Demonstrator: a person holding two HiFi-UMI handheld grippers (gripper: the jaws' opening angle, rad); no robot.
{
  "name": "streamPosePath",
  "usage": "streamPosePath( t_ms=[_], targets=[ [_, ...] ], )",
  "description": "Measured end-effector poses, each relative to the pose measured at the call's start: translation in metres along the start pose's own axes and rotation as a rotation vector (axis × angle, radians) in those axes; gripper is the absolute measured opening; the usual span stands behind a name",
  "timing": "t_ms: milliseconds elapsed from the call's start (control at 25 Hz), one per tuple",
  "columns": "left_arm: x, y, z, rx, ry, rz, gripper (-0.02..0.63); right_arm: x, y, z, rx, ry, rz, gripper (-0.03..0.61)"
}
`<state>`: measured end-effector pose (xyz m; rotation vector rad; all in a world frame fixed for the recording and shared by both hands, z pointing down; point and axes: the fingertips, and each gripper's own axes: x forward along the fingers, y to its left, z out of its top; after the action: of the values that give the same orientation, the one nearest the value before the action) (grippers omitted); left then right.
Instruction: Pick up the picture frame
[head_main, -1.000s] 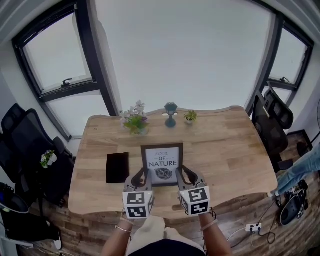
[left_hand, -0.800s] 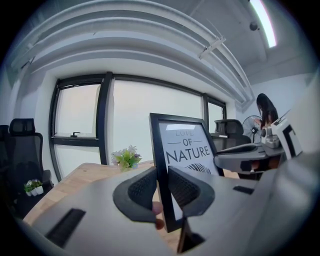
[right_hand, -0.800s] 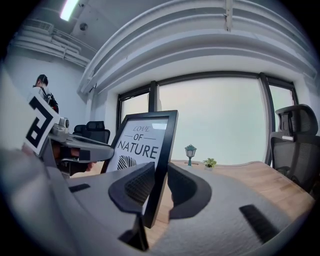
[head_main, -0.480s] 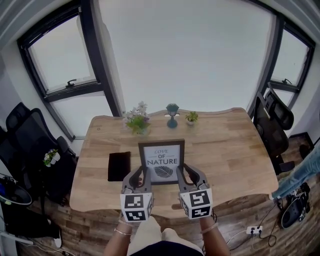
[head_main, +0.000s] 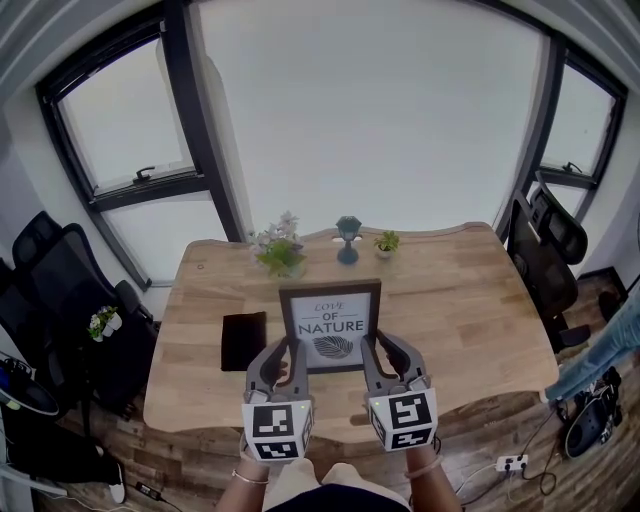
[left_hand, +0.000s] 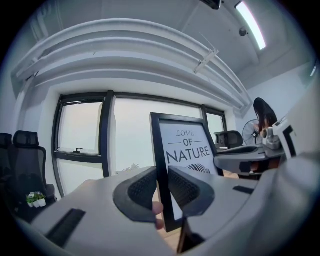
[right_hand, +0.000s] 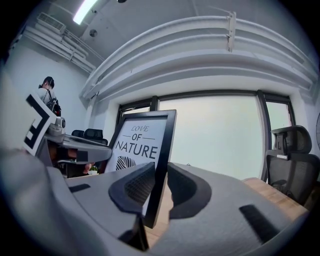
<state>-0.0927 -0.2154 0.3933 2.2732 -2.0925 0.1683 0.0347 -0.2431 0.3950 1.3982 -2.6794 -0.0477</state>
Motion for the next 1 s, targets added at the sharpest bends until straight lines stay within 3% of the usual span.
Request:
streamPosePath(
  t_ms=[1000],
  targets=[
    [-0.026,0.046,0.032,0.003,-0.058,-0.068,0.066,-0.004,0.051,0.043,-0.029,-0.034,-0.081,0.077]
  ],
)
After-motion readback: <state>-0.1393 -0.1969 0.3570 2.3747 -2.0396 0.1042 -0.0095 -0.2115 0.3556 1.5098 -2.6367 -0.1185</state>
